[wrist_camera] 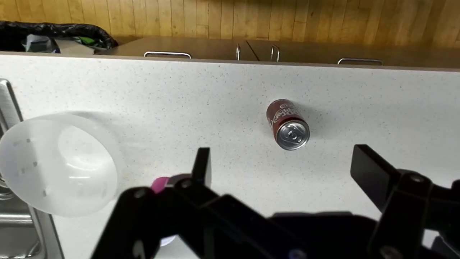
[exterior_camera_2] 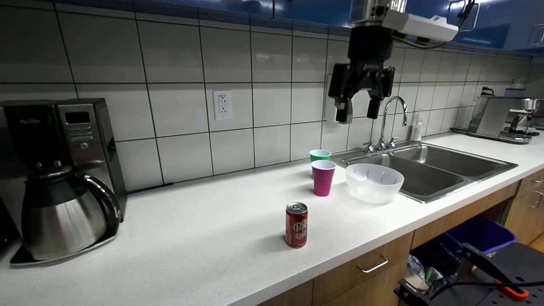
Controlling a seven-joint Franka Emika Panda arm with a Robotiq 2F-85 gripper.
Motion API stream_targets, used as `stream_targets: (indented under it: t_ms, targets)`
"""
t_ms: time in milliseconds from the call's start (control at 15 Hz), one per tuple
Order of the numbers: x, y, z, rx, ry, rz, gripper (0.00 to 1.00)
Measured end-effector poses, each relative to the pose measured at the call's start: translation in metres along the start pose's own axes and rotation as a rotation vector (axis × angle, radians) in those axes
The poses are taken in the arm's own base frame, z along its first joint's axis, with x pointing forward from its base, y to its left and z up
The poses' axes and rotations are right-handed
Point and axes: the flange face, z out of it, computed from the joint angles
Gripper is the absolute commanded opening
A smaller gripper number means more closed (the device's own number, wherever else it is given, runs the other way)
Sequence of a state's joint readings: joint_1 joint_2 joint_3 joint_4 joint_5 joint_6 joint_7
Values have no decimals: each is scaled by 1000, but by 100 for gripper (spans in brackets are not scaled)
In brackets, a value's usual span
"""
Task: Put the red can inside the plastic bowl
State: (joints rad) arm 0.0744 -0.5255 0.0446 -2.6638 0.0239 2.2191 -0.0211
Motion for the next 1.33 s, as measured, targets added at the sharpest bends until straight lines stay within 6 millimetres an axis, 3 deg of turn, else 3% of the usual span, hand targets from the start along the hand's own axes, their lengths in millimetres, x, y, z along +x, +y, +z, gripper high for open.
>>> stream_targets:
  t_ms: [333,733,1333]
  targets:
    - [11,-13,45,-1,7,-34,100]
    - [36,-26,76,2,-14,-65,100]
    - [82,-75,125,8,-83,-124,100]
